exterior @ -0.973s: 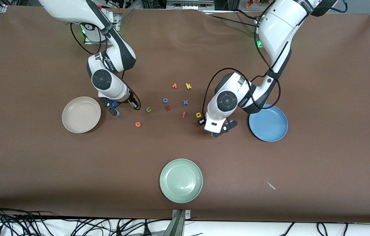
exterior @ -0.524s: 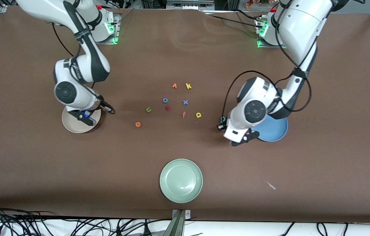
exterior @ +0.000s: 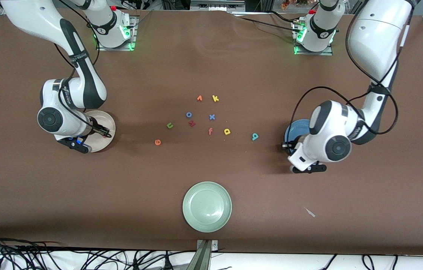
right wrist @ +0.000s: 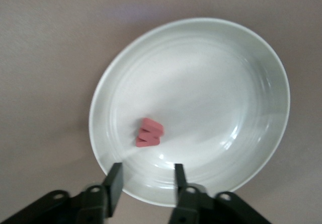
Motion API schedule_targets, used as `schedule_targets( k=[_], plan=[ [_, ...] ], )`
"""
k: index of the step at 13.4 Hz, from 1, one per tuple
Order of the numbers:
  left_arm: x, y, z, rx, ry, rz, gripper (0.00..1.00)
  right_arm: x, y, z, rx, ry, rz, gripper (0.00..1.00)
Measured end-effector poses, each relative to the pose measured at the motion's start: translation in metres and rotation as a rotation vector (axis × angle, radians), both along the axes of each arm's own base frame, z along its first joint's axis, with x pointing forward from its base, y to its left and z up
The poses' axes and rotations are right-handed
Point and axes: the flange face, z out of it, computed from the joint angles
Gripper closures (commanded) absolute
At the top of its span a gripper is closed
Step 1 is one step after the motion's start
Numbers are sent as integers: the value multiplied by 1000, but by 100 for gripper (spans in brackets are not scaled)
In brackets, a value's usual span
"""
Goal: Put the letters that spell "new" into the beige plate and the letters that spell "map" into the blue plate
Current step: 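Lower the m and w onto the blue and white plates with both grippers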
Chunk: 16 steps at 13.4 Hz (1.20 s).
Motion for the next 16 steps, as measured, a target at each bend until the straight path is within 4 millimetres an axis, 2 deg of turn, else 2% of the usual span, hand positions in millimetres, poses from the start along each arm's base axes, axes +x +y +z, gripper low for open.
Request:
schedule_targets(
  k=[1,2,3,4,5,7,9,11,14,16],
  plan=[
    [-1,16,-6,-13,13,-25,97,6,5,6,3,-14,8,0],
    [-3,27,-11,-21,26,-39,90,11,10,14,5,-25,16,0],
    [-7,32,-17,-24,41,-48,64,17,17,22,10,-32,23,0],
    [-12,33,-24,-24,58,-56,8,21,27,30,19,-39,34,0],
    [-19,31,-31,-24,76,-63,0,23,41,36,32,-48,38,0],
    [-24,27,-35,-25,88,-70,0,21,77,41,51,-62,26,0],
    [-23,25,-28,-28,77,-75,0,13,112,41,54,-70,36,0],
    [-24,10,-16,-39,60,-96,0,9,139,34,60,-94,49,0],
    [-36,-45,2,-76,35,-183,0,4,170,15,78,-138,86,0],
    [-45,-82,5,-62,-5,-273,0,2,189,3,92,-173,109,0]
  ],
)
